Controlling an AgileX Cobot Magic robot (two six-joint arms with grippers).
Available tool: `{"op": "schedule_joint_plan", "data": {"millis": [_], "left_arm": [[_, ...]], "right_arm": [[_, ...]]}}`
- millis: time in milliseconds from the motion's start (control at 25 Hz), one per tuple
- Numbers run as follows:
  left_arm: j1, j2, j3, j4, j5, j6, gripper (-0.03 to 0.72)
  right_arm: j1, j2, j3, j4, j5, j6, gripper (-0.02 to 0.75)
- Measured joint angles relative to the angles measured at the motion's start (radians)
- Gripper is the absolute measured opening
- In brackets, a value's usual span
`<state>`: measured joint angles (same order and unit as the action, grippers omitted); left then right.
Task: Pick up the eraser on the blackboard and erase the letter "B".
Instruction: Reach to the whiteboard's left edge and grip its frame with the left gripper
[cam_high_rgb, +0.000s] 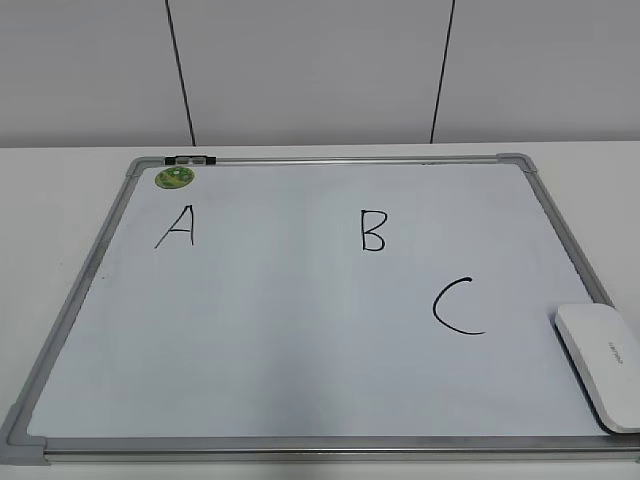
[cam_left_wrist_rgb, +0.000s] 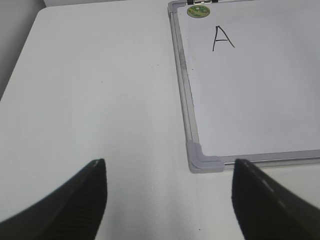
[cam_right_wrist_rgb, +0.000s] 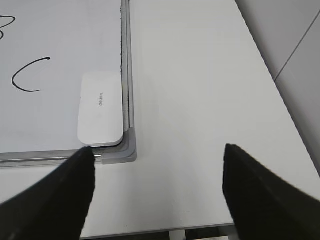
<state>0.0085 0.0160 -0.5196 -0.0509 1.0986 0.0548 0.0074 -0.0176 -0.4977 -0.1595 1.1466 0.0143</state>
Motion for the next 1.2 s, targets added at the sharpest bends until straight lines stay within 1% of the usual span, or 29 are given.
{"op": "schedule_joint_plan", "data": {"millis": [760, 920, 1040, 1200], "left_arm": [[0.0, 0.0, 0.0, 0.0, 0.0, 0.0, 0.586], [0.0, 0.017, -0.034, -0.002, -0.03, 0.0, 0.584], [0.0, 0.093, -0.075, -0.004, -0.09, 0.0, 0.584], [0.0, 0.27, -0.11, -0.012, -0.199, 0.0, 0.583]], "right_arm": [[0.0, 0.0, 0.0, 0.0, 0.0, 0.0, 0.589], [0.0, 0.0, 0.0, 0.0, 0.0, 0.0, 0.59], [0.0, 0.0, 0.0, 0.0, 0.0, 0.0, 0.59], [0.0, 0.0, 0.0, 0.0, 0.0, 0.0, 0.59]]}}
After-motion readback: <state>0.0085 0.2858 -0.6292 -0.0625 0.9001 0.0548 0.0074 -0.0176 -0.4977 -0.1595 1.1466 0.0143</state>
